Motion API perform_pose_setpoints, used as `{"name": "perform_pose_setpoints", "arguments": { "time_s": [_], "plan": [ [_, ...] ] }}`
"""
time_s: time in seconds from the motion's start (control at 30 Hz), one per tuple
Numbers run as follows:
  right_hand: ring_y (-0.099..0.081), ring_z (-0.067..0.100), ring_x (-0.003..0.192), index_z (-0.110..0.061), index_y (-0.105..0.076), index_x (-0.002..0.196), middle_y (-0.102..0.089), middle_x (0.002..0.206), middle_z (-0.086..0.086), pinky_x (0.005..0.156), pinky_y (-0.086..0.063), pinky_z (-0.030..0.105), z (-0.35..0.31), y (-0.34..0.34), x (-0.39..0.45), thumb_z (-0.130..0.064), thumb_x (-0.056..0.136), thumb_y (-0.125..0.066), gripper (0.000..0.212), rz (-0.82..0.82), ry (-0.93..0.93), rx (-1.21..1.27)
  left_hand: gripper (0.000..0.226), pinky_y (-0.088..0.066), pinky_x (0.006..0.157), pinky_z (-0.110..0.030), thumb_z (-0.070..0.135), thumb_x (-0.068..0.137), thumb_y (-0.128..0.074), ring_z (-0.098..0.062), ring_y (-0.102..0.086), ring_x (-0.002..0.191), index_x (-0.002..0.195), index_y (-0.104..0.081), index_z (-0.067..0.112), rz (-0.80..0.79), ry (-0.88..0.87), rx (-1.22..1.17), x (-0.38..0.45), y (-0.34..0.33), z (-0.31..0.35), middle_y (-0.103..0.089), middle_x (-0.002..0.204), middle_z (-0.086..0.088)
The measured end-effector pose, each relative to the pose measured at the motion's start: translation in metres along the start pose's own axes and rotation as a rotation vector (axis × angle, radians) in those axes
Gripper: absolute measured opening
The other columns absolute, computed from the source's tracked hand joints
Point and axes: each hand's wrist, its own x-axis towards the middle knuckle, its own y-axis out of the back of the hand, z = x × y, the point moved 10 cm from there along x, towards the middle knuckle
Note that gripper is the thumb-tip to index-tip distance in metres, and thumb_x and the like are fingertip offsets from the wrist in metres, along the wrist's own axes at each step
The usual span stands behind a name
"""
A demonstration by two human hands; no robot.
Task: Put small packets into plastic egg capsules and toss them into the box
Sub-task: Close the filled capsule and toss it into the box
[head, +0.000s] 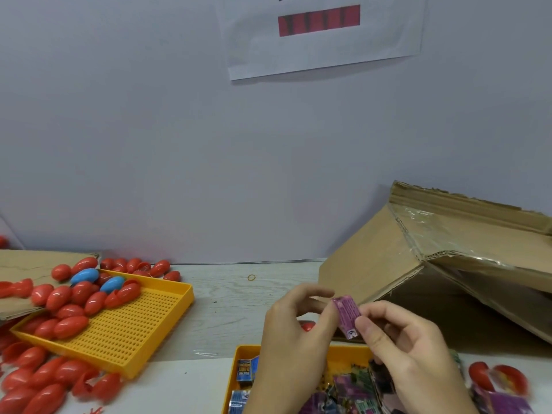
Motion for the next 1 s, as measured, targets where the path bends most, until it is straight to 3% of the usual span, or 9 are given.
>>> {"name": "perform_pose_setpoints", "arguments": {
  "time_s": [0.07, 0.17, 0.27, 0.4, 0.5, 0.6, 0.7, 0.8, 1.0],
  "plan": [
    [-0.060, 0.004, 0.061, -0.015, -0.074, 0.076, -0.069, 0.069, 0.004, 0.055, -0.042, 0.011, 0.000, 0.000, 0.000, -0.012, 0.081, -0.069, 0.008, -0.003, 0.008, 0.021, 0.009, -0.042, 0.047, -0.025, 0.033, 0.089, -0.067, -0.009, -0.051, 0.040, 0.087, -0.075, 0.029, -0.074, 0.104, -0.161, -0.001, -0.009, -0.007, -0.070, 0.070, 0.003],
    [-0.059, 0.001, 0.059, -0.013, -0.073, 0.077, -0.068, 0.068, 0.003, 0.054, -0.041, 0.009, 0.001, -0.001, 0.001, -0.008, 0.084, -0.067, 0.010, -0.010, 0.009, -0.007, 0.012, -0.038, 0.041, -0.022, 0.030, 0.091, -0.067, -0.012, -0.046, 0.034, 0.086, -0.076, 0.023, -0.149, 0.152, -0.240, -0.003, -0.019, -0.007, -0.066, 0.058, 0.003],
    [-0.060, 0.002, 0.063, -0.019, -0.074, 0.079, -0.069, 0.071, -0.001, 0.062, -0.042, 0.018, 0.006, 0.000, 0.001, -0.012, 0.087, -0.065, 0.014, -0.022, -0.035, -0.020, 0.004, -0.044, 0.052, -0.022, 0.033, 0.086, -0.071, -0.005, -0.053, 0.047, 0.087, -0.073, 0.036, -0.092, 0.028, -0.065, -0.001, -0.014, 0.001, -0.072, 0.082, 0.010],
    [-0.057, 0.009, 0.065, -0.029, -0.076, 0.078, -0.061, 0.066, -0.008, 0.069, -0.042, 0.031, 0.009, -0.002, 0.000, -0.041, 0.081, -0.058, 0.022, -0.030, -0.097, 0.026, 0.018, -0.036, 0.055, -0.011, 0.018, 0.089, -0.069, 0.001, -0.051, 0.060, 0.089, -0.069, 0.036, -0.009, -0.260, 0.257, -0.004, -0.011, 0.020, -0.067, 0.086, 0.018],
    [-0.058, 0.004, 0.059, -0.025, -0.076, 0.075, -0.062, 0.064, -0.009, 0.064, -0.041, 0.029, 0.008, 0.001, 0.001, -0.060, 0.067, -0.052, 0.043, 0.010, -0.090, 0.048, 0.018, -0.033, 0.059, -0.006, 0.017, 0.087, -0.069, 0.008, -0.050, 0.065, 0.093, -0.071, 0.034, 0.002, -0.405, 0.413, -0.009, -0.015, 0.031, -0.061, 0.093, 0.020],
    [-0.062, 0.003, 0.065, -0.031, -0.077, 0.080, -0.071, 0.074, -0.004, 0.067, -0.043, 0.029, 0.010, 0.005, 0.002, -0.062, 0.062, -0.056, 0.042, 0.042, -0.085, 0.049, 0.022, -0.034, 0.059, -0.004, 0.019, 0.086, -0.068, 0.012, -0.049, 0.066, 0.097, -0.070, 0.038, -0.025, -0.441, 0.426, -0.010, -0.019, 0.034, -0.058, 0.097, 0.022],
    [-0.057, 0.020, 0.064, -0.026, -0.077, 0.083, -0.068, 0.067, 0.008, 0.065, -0.043, 0.037, 0.016, 0.009, 0.003, -0.053, 0.060, -0.063, 0.038, 0.073, -0.118, 0.140, 0.025, -0.036, 0.058, -0.004, 0.019, 0.086, -0.070, 0.011, -0.050, 0.068, 0.094, -0.062, 0.042, -0.028, -0.400, 0.413, -0.009, -0.020, 0.032, -0.058, 0.098, 0.024],
    [-0.049, 0.022, 0.059, -0.023, -0.077, 0.083, -0.060, 0.057, 0.001, 0.062, -0.039, 0.037, 0.020, 0.014, 0.005, -0.049, 0.059, -0.066, 0.037, 0.117, -0.122, 0.198, 0.029, -0.035, 0.052, -0.008, 0.021, 0.085, -0.074, 0.001, -0.050, 0.059, 0.081, -0.054, 0.041, 0.017, -0.277, 0.336, -0.006, -0.013, 0.023, -0.057, 0.091, 0.022],
    [-0.047, 0.019, 0.057, -0.023, -0.076, 0.082, -0.056, 0.056, -0.002, 0.059, -0.038, 0.035, 0.015, 0.015, 0.004, -0.052, 0.056, -0.066, 0.040, 0.124, -0.077, 0.208, 0.015, -0.040, 0.055, -0.019, 0.038, 0.085, -0.072, -0.003, -0.051, 0.049, 0.070, -0.070, 0.036, -0.010, 0.000, 0.080, -0.002, -0.006, 0.004, -0.061, 0.058, 0.014]
  ]
}}
